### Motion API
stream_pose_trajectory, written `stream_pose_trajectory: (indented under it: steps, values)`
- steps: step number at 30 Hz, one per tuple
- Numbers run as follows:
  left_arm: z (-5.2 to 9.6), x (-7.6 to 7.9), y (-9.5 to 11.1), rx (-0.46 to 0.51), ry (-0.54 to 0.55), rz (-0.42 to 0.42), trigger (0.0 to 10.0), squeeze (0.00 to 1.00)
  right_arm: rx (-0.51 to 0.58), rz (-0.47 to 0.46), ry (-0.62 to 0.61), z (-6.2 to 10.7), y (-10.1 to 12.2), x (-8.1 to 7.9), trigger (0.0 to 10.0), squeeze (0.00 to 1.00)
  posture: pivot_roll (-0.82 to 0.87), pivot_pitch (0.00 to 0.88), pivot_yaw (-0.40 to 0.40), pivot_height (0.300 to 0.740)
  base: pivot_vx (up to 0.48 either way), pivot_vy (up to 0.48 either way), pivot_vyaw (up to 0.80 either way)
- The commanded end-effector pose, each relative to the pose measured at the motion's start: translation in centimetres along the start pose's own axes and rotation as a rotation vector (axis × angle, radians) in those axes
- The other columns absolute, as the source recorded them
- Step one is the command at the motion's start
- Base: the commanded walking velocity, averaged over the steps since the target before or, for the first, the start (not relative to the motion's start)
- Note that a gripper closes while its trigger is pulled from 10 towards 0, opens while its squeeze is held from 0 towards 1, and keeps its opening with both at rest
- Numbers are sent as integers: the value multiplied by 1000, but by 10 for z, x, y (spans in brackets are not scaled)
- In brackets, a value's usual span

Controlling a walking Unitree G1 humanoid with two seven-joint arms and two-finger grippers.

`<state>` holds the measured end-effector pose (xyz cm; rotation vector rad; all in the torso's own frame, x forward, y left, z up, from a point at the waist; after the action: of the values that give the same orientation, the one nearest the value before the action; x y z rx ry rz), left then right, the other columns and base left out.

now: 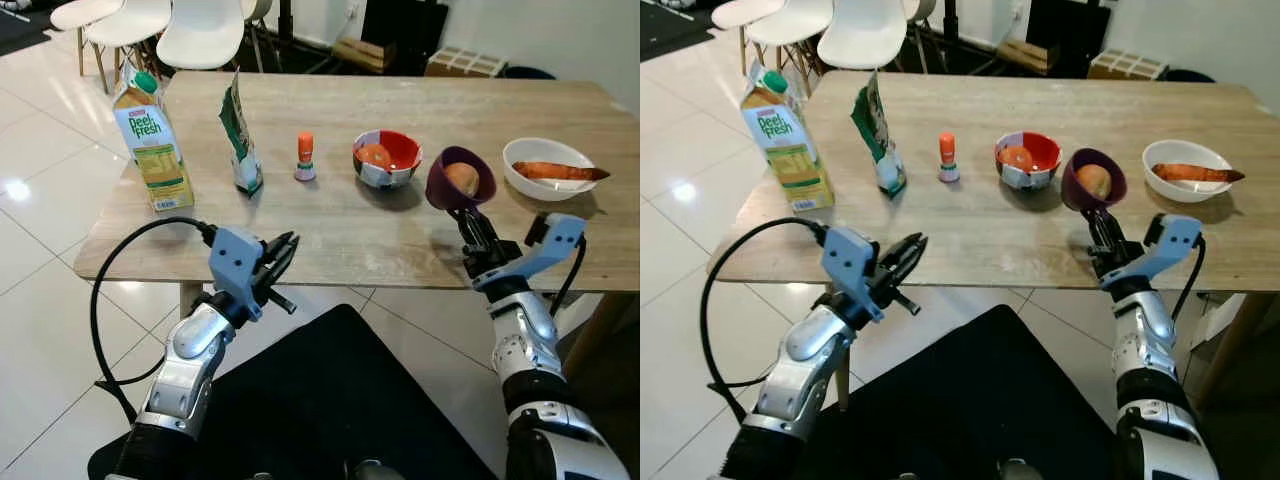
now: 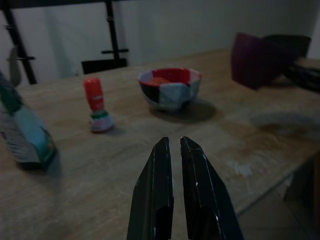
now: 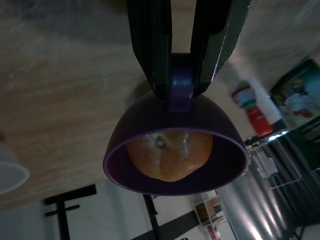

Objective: Restocking fridge

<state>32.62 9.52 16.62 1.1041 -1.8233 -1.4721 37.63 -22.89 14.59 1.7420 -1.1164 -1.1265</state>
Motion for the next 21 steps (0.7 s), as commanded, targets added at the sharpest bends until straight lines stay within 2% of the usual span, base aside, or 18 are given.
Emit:
stream_pose_trajectory:
  steps: [1, 5, 10, 12, 15, 16, 18, 20, 21]
  values:
    - [5, 0, -4, 9, 41, 43, 10000, 0, 27, -13, 42, 1, 2, -8, 10000, 0, -129, 69, -14, 740, 0, 0, 0]
    - [13, -6, -3, 35, 83, 81, 10000, 0, 26, -58, 86, 1, 1, -15, 10000, 0, -124, 65, -17, 740, 0, 0, 0]
    - [40, -19, -3, 43, 124, 132, 10000, 0, -44, -216, 264, 12, -2, -28, 10000, 0, -113, 72, -27, 740, 0, 0, 0]
    - [45, -20, -3, 41, 116, 135, 10000, 0, -64, -260, 313, 16, -2, -33, 10000, 0, -113, 72, -27, 740, 0, 0, 0]
    - [68, -16, -5, 24, 54, 124, 10000, 0, -118, -227, 474, 30, 0, -42, 10000, 0, -107, 85, -37, 740, 0, 0, 0]
    - [68, -16, -5, 24, 54, 124, 10000, 0, -118, -227, 474, 30, 0, -42, 10000, 0, -107, 85, -37, 740, 0, 0, 0]
    - [80, -13, -10, -7, 27, 90, 10000, 0, -154, -221, 550, 38, 1, -45, 10000, 0, -103, 86, -38, 740, 0, 0, 0]
    - [80, -13, -10, -7, 27, 90, 10000, 0, -154, -221, 550, 38, 1, -45, 10000, 0, -103, 86, -38, 740, 0, 0, 0]
    - [88, -13, -17, -38, 27, 45, 10000, 0, -182, -212, 602, 43, 1, -48, 10000, 0, -100, 83, -38, 740, 0, 0, 0]
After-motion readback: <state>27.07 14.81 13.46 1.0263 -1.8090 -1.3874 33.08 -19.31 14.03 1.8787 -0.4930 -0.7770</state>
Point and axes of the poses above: a point about 5 cm out from each wrist's last joint towards the gripper, its own z axis pointing back from the gripper into the wrist, its own y axis along the axis of the wrist's last joint, x = y × z, the point moved 4 cm from there along -z, pointing out of the wrist towards the gripper, and after that the axes turned 2 degrees about z, right-handed, at the moved point
